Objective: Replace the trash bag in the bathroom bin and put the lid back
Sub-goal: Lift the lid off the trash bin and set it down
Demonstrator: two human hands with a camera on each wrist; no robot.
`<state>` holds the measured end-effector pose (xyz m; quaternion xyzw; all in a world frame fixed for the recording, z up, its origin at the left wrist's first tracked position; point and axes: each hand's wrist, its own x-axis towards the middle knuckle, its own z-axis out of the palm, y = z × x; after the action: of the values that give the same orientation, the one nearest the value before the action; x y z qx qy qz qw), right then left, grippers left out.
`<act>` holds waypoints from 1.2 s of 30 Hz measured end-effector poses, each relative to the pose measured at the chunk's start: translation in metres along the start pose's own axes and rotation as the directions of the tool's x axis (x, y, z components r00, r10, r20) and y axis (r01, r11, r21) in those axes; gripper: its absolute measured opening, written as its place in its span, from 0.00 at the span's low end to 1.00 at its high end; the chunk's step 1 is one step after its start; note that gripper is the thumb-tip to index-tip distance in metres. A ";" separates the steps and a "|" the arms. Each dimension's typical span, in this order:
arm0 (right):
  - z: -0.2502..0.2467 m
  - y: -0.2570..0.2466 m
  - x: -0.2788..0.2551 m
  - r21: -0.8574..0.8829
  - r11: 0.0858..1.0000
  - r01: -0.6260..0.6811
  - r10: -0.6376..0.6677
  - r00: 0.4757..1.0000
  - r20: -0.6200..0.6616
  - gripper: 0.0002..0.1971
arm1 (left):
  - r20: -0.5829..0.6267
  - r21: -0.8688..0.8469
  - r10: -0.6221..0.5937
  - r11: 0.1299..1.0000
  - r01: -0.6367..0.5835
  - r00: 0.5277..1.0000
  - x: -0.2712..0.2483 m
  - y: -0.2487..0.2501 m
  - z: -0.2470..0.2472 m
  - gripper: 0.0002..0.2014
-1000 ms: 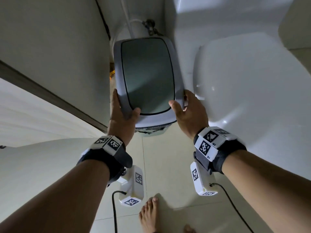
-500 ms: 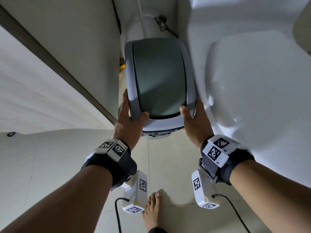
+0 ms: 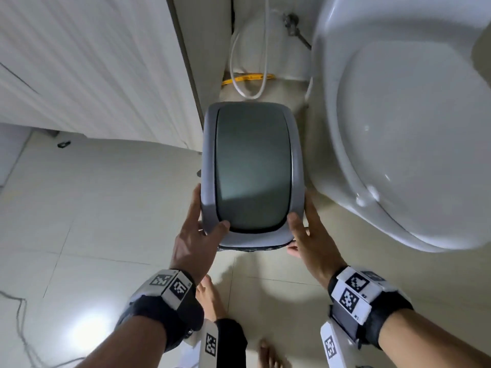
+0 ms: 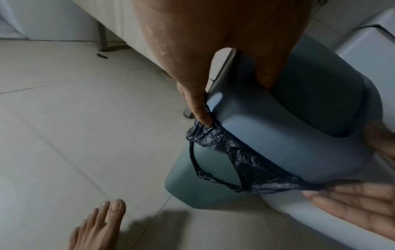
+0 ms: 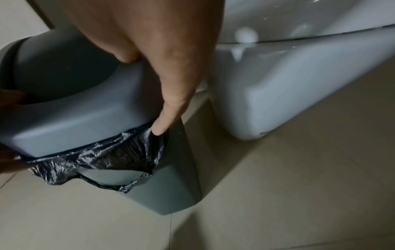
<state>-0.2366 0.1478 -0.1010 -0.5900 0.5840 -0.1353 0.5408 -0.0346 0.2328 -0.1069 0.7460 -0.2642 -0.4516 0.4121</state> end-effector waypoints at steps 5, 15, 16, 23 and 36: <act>0.038 0.007 -0.036 0.016 1.000 -0.022 0.020 0.994 0.112 0.33 | -0.118 -0.006 -0.077 0.997 0.077 0.990 -0.059 -0.030 -0.032 0.45; 0.116 -0.053 -0.013 -0.168 0.974 0.152 -0.107 0.962 0.250 0.26 | -0.270 -0.123 -0.190 0.979 0.162 0.944 -0.101 -0.073 -0.078 0.47; 0.123 -0.062 -0.002 -0.193 0.968 0.159 -0.114 0.967 0.227 0.27 | -0.277 -0.143 -0.212 0.974 0.178 0.937 -0.094 -0.072 -0.077 0.48; 0.175 -0.115 0.054 -0.249 0.953 0.175 -0.157 0.984 0.088 0.29 | -0.424 -0.387 -0.377 0.897 0.212 0.823 -0.041 -0.046 -0.118 0.51; 0.216 -0.133 0.066 -0.097 0.964 -0.246 0.212 0.939 -0.269 0.43 | -0.148 0.341 -0.087 0.931 0.134 0.985 0.087 -0.015 -0.330 0.26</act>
<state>0.0252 0.1612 -0.1079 -0.5294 0.7213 -0.1084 0.4333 0.2991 0.2976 -0.0761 0.8488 -0.2702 -0.3704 0.2634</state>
